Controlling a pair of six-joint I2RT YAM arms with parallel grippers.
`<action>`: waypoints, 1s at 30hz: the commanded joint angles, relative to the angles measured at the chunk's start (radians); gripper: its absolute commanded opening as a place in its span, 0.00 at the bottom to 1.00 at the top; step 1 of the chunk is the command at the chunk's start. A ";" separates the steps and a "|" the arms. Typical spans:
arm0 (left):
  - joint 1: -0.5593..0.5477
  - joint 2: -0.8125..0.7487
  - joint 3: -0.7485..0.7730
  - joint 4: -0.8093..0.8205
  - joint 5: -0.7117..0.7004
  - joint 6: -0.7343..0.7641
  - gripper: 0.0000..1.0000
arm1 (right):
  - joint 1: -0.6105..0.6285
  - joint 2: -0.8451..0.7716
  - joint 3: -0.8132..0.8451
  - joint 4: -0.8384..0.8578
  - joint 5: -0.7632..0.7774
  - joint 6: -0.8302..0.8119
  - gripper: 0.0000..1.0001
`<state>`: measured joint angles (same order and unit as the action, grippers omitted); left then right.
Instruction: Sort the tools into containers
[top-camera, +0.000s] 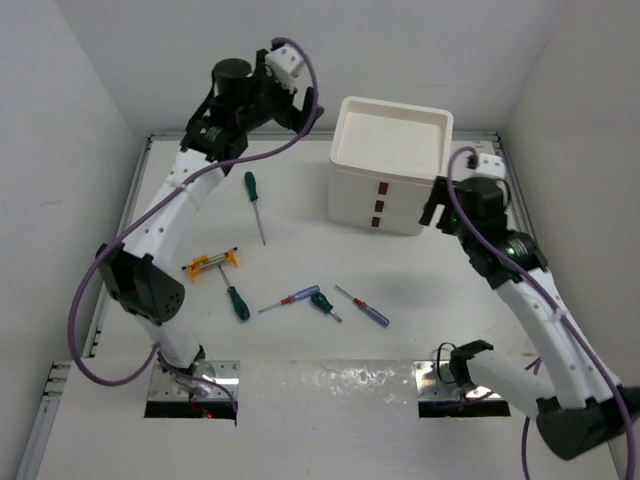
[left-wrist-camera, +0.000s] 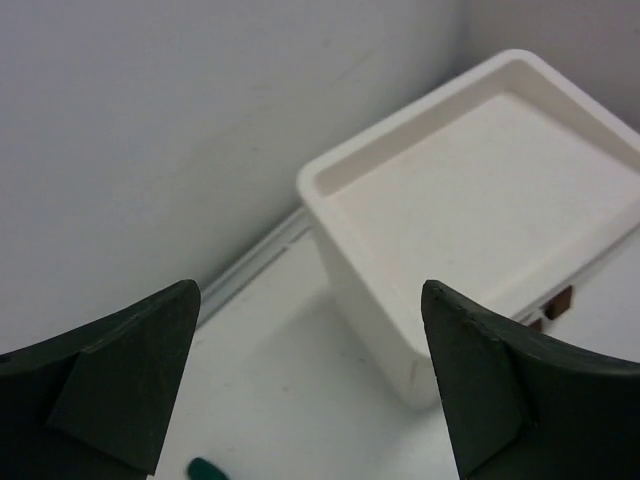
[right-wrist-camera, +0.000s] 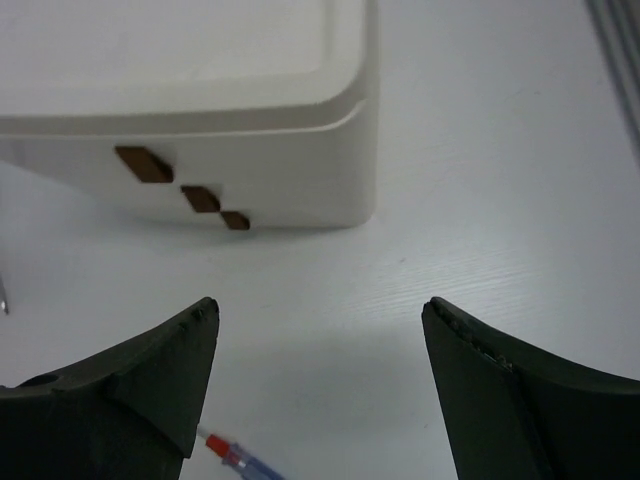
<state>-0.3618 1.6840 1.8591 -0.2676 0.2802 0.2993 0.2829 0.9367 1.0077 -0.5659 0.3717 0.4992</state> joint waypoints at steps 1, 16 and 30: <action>-0.008 0.107 0.160 -0.183 0.071 -0.144 0.88 | 0.143 0.156 0.112 -0.061 0.165 0.116 0.81; -0.126 0.441 0.399 -0.147 -0.027 -0.255 0.75 | 0.262 0.516 0.265 0.236 0.127 0.076 0.70; -0.127 0.430 0.242 -0.056 -0.059 -0.356 0.31 | 0.262 0.674 0.350 0.285 0.263 0.010 0.53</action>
<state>-0.4873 2.1525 2.1231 -0.3626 0.1963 -0.0269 0.5522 1.6005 1.3037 -0.3504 0.5629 0.5392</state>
